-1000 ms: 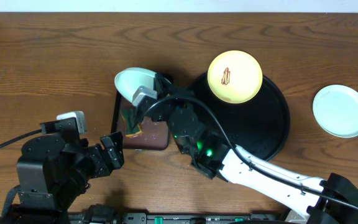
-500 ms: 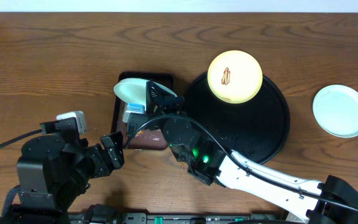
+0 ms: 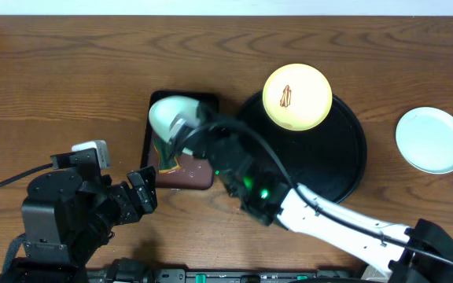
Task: Clean dirty plates on tray and stack at the side
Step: 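Lift the pale green plate with the right gripper and carry right, then stack the pale green plate onto the cleaned plate at right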
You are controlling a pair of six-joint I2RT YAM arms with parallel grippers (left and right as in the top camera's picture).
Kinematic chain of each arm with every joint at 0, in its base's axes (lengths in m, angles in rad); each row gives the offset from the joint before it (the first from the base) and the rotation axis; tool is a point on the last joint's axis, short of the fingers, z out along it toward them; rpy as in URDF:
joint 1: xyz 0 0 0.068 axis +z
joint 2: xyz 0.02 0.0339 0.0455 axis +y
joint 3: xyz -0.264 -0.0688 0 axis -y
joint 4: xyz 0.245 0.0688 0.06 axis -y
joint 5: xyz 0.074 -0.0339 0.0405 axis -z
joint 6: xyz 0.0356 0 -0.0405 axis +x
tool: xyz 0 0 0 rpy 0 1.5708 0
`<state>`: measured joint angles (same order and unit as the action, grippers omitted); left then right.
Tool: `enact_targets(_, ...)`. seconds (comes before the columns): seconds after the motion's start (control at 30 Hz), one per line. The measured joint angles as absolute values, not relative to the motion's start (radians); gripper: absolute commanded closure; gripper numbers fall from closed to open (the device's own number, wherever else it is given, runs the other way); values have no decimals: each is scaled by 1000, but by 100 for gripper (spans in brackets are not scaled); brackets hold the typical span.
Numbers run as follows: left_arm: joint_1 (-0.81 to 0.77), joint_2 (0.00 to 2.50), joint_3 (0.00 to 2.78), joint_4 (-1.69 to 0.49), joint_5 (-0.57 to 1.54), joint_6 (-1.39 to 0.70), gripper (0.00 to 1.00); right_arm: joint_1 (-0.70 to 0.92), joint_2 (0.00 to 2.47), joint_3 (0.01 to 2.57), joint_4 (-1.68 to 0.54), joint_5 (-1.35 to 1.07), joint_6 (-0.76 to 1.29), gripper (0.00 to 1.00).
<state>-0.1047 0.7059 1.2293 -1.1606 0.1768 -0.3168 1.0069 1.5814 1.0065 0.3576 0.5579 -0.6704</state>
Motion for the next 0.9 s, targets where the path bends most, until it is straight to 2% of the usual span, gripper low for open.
enact_targets(0.27, -105, 706, 1229, -1161, 177, -317, 12, 899, 1517, 1012, 165, 482, -286, 99)
enact_targets(0.47, -105, 707, 1229, -1162, 176, -317, 12, 688, 1455, 1011, -63, 227, 184, 99)
enact_targets(0.6, -105, 709, 1229, -1163, 175, -317, 11, 412, 1349, 1013, -156, -36, 416, 99)
enact_targets(0.73, -105, 709, 1229, -1163, 173, -317, 11, 83, 1289, 1015, -270, -255, 556, 99)
enact_targets(0.9, -105, 710, 1229, -1163, 173, -317, 11, -265, 1307, 1014, -430, -339, 614, 99)
